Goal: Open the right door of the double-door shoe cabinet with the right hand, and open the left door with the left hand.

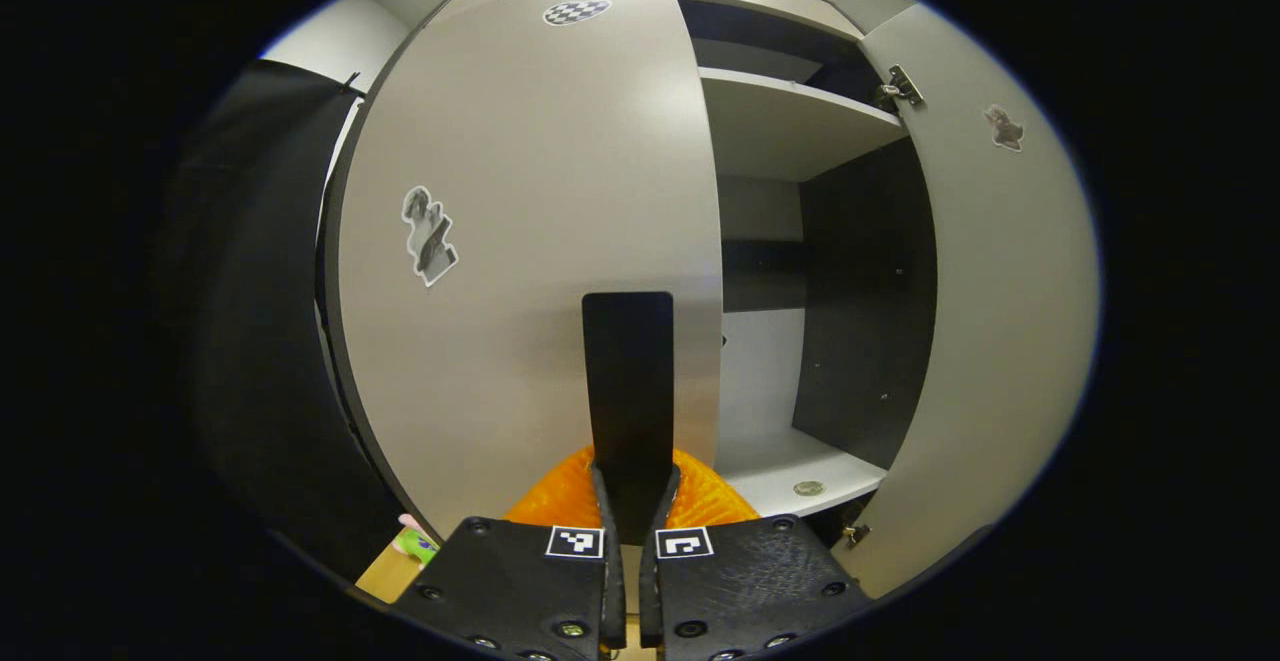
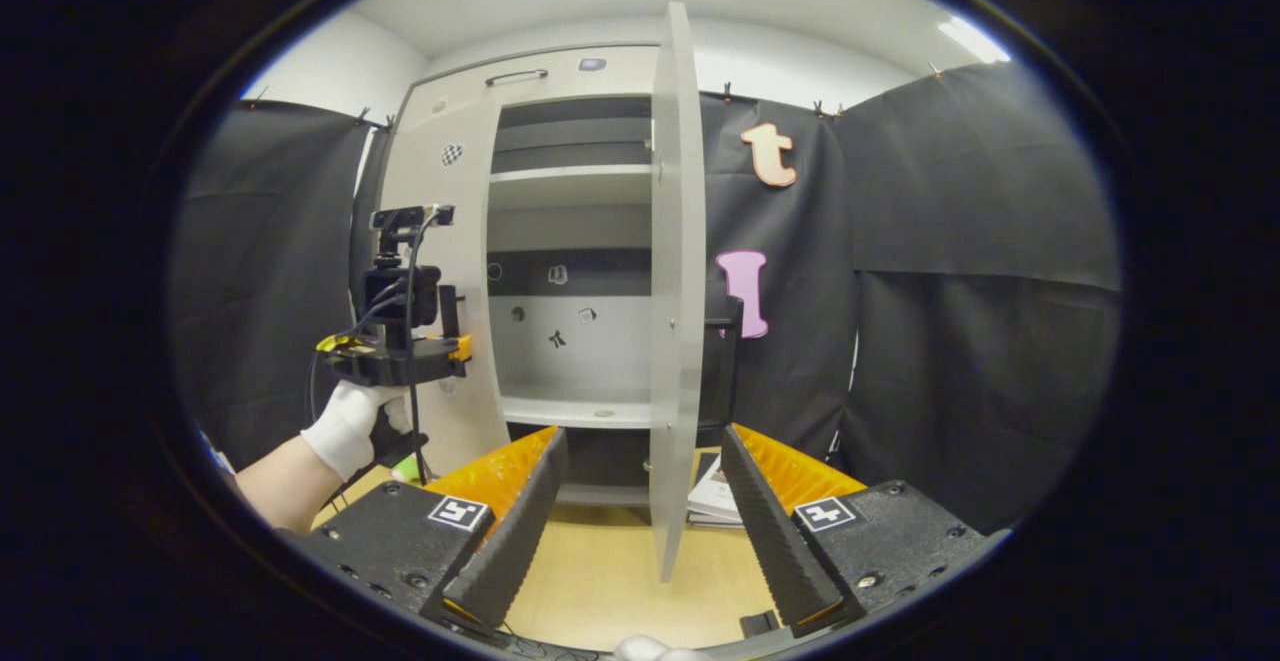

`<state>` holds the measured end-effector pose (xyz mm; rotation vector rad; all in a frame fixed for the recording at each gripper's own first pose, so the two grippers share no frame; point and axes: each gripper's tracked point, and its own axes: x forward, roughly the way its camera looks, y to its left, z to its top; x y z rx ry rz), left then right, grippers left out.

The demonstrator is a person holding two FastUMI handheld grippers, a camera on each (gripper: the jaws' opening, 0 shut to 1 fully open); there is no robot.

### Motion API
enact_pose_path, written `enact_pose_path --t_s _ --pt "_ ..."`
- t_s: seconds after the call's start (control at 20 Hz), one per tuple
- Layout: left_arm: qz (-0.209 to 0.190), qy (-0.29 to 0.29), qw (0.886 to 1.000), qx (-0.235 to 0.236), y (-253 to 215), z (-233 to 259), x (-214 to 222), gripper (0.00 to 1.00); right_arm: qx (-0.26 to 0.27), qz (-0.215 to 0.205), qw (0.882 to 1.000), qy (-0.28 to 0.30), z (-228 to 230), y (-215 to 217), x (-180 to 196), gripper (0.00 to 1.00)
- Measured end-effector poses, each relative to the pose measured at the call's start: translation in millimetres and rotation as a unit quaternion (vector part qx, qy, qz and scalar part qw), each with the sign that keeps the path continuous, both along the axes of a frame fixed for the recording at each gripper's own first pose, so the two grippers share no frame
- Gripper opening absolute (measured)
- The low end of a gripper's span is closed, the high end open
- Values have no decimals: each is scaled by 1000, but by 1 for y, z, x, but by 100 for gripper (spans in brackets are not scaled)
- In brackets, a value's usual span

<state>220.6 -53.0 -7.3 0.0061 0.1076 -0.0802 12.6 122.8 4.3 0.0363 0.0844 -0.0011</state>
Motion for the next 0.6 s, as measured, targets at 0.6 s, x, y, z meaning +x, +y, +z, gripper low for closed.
enact_pose_path --t_s 0.6 --pt "14 -1 1000 2 22 1 -26 5 0 75 997 -6 1 42 -4 96"
